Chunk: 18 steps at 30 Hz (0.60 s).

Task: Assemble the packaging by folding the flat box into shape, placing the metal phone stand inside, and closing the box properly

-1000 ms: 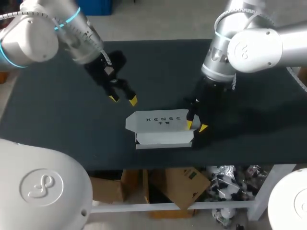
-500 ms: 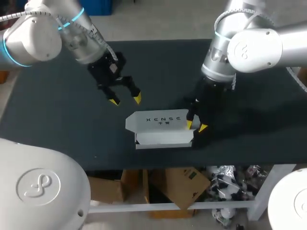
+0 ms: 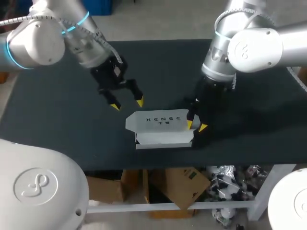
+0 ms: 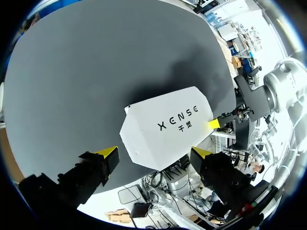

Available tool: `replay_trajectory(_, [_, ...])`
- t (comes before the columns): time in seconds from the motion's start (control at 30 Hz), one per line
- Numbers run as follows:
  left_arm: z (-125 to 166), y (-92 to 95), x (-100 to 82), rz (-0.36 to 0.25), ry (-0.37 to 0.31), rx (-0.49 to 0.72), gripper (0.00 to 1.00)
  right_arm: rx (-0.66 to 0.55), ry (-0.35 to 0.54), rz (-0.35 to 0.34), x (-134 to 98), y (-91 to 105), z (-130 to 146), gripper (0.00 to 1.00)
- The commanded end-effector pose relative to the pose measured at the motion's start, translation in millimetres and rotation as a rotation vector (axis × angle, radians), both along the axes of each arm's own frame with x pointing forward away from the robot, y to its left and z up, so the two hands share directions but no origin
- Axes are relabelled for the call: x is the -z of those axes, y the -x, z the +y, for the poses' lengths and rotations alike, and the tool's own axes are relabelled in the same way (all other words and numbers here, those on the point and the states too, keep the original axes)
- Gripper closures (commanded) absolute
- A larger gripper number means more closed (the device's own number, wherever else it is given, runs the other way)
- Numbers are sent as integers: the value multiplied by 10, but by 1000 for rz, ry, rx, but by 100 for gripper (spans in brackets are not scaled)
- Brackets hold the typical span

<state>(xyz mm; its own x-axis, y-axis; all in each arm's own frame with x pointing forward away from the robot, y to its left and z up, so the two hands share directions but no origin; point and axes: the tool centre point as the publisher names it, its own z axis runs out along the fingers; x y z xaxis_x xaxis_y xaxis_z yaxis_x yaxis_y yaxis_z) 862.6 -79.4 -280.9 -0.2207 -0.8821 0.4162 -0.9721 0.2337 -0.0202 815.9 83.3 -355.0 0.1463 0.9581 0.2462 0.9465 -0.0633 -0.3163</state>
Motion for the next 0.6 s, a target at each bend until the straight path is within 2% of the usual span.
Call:
replay_trajectory(0.03, [-94,52,1,-2,-31,-32,5,3,1,-3,-15,28,-16,60])
replay_trajectory(0.1, [-119,69,9,9,-32,-46,26,4,2,-3,-15,31,-19,60])
replay_trajectory(0.13, [-133,79,14,5,-39,-55,44,5,2,-3,-15,33,-19,60])
replay_trajectory(0.17, [-144,85,21,6,-39,-62,50,5,2,-3,-15,35,-20,60])
replay_trajectory(0.27, [-169,88,52,28,-45,-78,53,5,2,-3,-14,37,-20,60])
replay_trajectory(0.3, [-174,80,66,34,-48,-86,48,5,1,-3,-14,38,-20,60])
replay_trajectory(0.33, [-175,71,79,40,-50,-96,34,4,1,-3,-14,41,-19,60])
replay_trajectory(0.37, [-174,62,89,44,-51,-104,0,4,1,-3,-14,41,-18,60])
replay_trajectory(0.6, [-167,47,97,45,-52,-106,0,3,2,-4,-19,42,-21,60])
